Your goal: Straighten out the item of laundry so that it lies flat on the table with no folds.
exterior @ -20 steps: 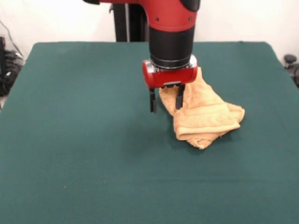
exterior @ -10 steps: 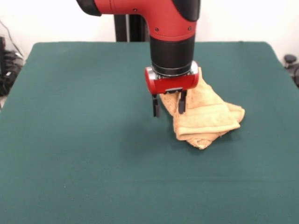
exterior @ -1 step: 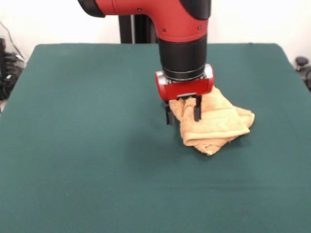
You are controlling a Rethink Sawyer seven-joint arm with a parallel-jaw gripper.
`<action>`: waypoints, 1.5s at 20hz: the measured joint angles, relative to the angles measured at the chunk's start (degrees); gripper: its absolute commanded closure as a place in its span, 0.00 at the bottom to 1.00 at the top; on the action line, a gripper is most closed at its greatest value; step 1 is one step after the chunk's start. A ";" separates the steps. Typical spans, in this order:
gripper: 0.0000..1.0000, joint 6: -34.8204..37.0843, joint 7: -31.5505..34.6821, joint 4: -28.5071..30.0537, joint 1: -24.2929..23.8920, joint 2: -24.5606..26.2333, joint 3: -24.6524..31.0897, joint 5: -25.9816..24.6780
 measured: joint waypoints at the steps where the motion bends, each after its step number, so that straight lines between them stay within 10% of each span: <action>1: 0.00 0.00 0.00 -0.09 0.03 0.00 0.24 0.63; 30: 0.00 0.00 0.00 -2.01 0.08 3.18 1.66 4.66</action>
